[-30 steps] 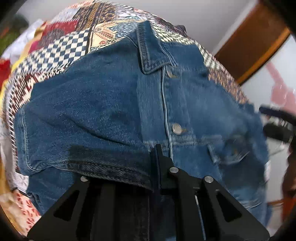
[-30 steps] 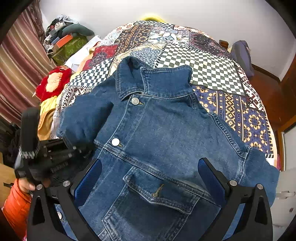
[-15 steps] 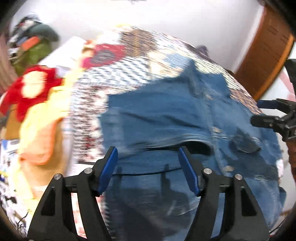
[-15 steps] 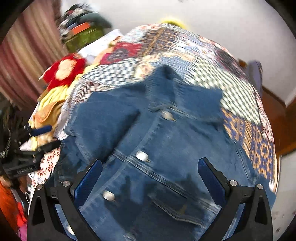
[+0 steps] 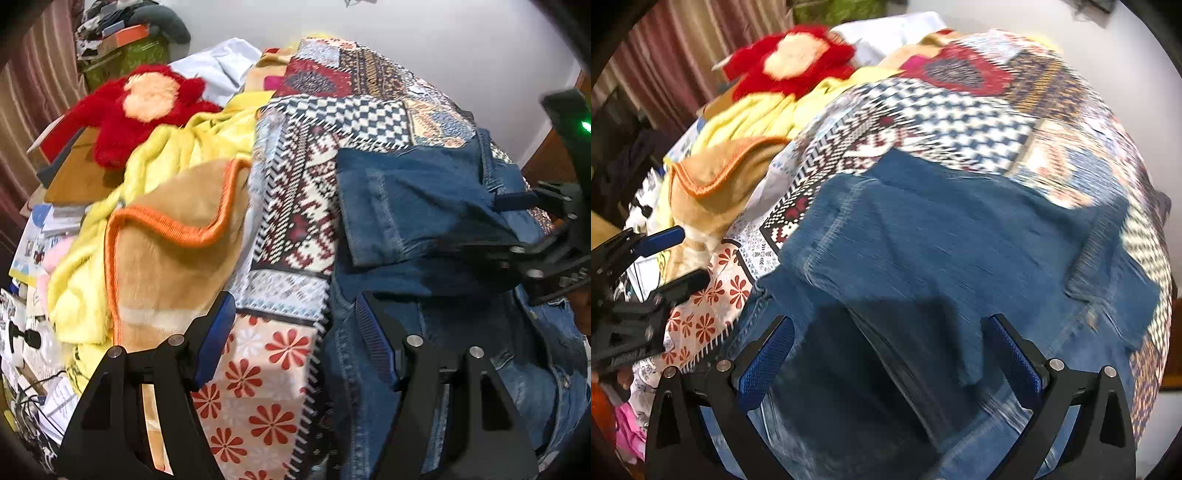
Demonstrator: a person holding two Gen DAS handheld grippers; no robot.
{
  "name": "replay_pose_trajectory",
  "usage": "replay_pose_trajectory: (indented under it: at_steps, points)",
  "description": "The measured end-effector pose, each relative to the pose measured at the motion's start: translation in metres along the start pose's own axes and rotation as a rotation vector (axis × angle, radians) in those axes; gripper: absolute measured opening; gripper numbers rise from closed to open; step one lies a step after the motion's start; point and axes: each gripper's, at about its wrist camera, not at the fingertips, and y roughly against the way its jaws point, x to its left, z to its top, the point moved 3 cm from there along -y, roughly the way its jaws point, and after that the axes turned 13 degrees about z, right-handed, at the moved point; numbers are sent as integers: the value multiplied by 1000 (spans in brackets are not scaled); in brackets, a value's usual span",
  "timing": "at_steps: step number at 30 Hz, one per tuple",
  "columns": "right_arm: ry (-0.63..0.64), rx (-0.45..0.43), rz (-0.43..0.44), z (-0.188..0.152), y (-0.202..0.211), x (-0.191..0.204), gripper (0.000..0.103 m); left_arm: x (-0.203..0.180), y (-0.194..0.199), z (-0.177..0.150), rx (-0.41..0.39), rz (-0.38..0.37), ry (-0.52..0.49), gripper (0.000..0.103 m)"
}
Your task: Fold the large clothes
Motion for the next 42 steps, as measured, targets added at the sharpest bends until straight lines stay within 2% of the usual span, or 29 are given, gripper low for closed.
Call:
replay_pose_trajectory:
  at_steps: [7, 11, 14, 17, 18, 19, 20, 22, 23, 24, 25, 29, 33, 38, 42]
  points:
    - [137, 60, -120, 20, -59, 27, 103, 15, -17, -14, 38, 19, 30, 67]
    - [147, 101, -162, 20, -88, 23, 103, 21, -24, -18, 62, 15, 58, 67]
    - [165, 80, -198, 21, -97, 23, 103, 24, -28, -21, 73, 15, 71, 67]
    - [160, 17, -233, 25, -91, 22, 88, 22, -29, -23, 80, 19, 69, 67]
    - [161, 6, -231, 26, -89, 22, 80, 22, -29, -24, 82, 21, 65, 67]
    - [156, -8, -221, 27, -85, 22, 69, 21, -30, -24, 84, 24, 63, 67]
    - [144, -28, -198, 29, -79, 21, 64, 20, -29, -25, 83, 25, 62, 67]
    - [109, -57, -165, 32, -69, 17, 39, 19, -28, -24, 82, 21, 64, 67]
    - [80, -81, -145, 34, -60, 15, 34, 19, -27, -24, 81, 19, 65, 67]
    - [58, -100, -126, 36, -53, 11, 22, 18, -26, -23, 80, 17, 64, 67]
    - [35, -117, -108, 36, -45, 8, 18, 17, -24, -21, 76, 17, 62, 67]
    - [-9, -215, -128, 35, -5, 2, 17, 11, -14, -15, 52, 17, 46, 67]
    - [-71, -304, -147, 21, 43, -25, 16, 2, -5, -7, 27, 14, 28, 67]
    - [-187, -391, -134, -18, 106, -67, 16, -18, 4, 3, 5, -10, 6, 67]
    - [-252, -417, -145, -55, 140, -98, 16, -44, 8, 12, -7, -22, -45, 67]
